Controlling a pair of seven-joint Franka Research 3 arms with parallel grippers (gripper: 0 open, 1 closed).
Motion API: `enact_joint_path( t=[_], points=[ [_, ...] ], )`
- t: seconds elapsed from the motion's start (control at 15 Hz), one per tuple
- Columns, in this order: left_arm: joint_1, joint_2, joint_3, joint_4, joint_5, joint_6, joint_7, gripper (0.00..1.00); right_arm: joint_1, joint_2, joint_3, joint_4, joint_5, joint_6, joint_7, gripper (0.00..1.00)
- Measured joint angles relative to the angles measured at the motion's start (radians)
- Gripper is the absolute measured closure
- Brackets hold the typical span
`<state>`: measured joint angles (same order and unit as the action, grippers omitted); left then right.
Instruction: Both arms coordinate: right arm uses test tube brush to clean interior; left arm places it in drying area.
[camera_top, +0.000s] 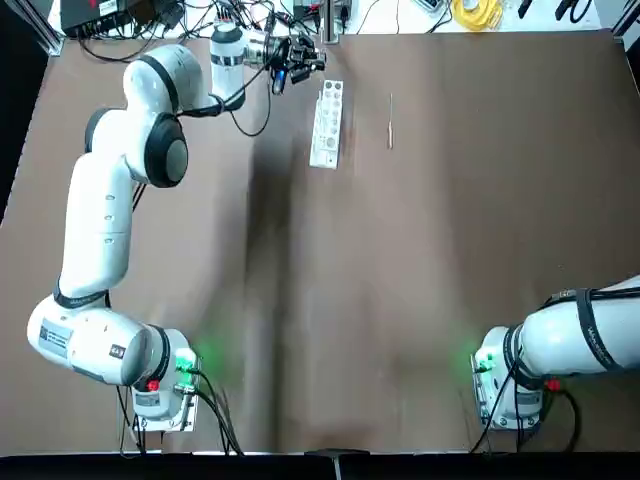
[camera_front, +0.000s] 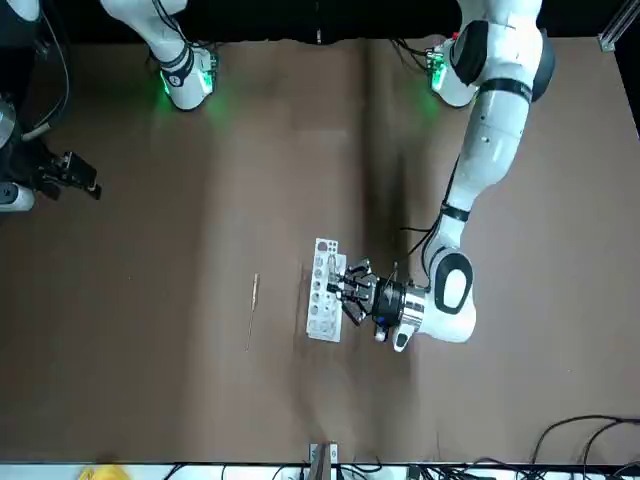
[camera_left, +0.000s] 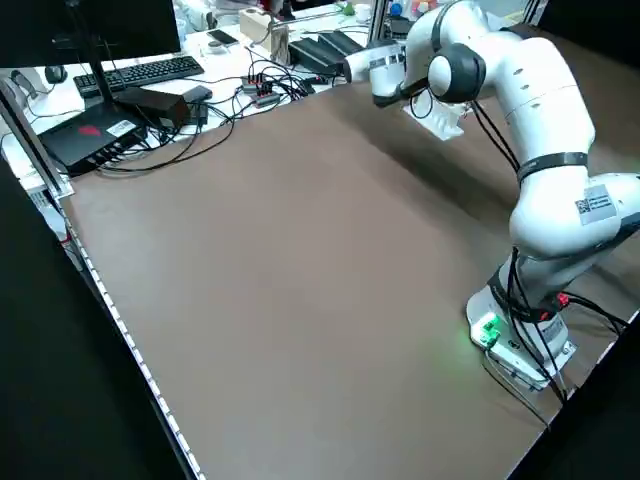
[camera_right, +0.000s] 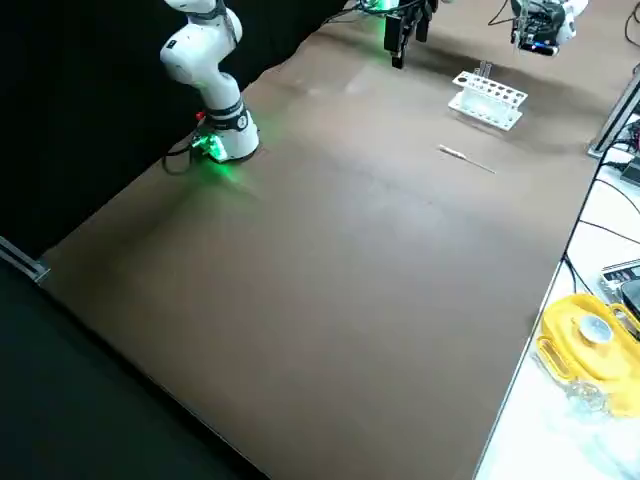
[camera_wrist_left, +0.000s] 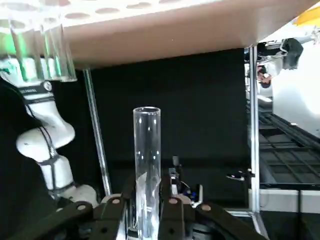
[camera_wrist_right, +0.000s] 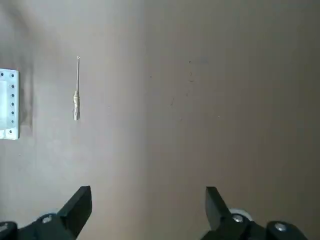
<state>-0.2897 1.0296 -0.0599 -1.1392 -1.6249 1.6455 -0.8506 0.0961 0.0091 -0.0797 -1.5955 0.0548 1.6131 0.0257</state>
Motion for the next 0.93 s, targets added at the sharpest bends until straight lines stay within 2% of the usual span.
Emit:
enact_joint_path(
  t=[0.33, 0.93],
  points=[
    [0.006, 0.062, 0.002, 0.000, -0.111, 0.000, -0.017, 0.77, 0.000, 0.000, 0.000, 0.000, 0.000, 0.003, 0.000, 0.00],
    [0.014, 0.122, 0.003, 0.004, -0.155, 0.028, -0.015, 0.77, 0.002, 0.000, 0.001, -0.005, 0.000, 0.006, 0.000, 0.00]
  ],
)
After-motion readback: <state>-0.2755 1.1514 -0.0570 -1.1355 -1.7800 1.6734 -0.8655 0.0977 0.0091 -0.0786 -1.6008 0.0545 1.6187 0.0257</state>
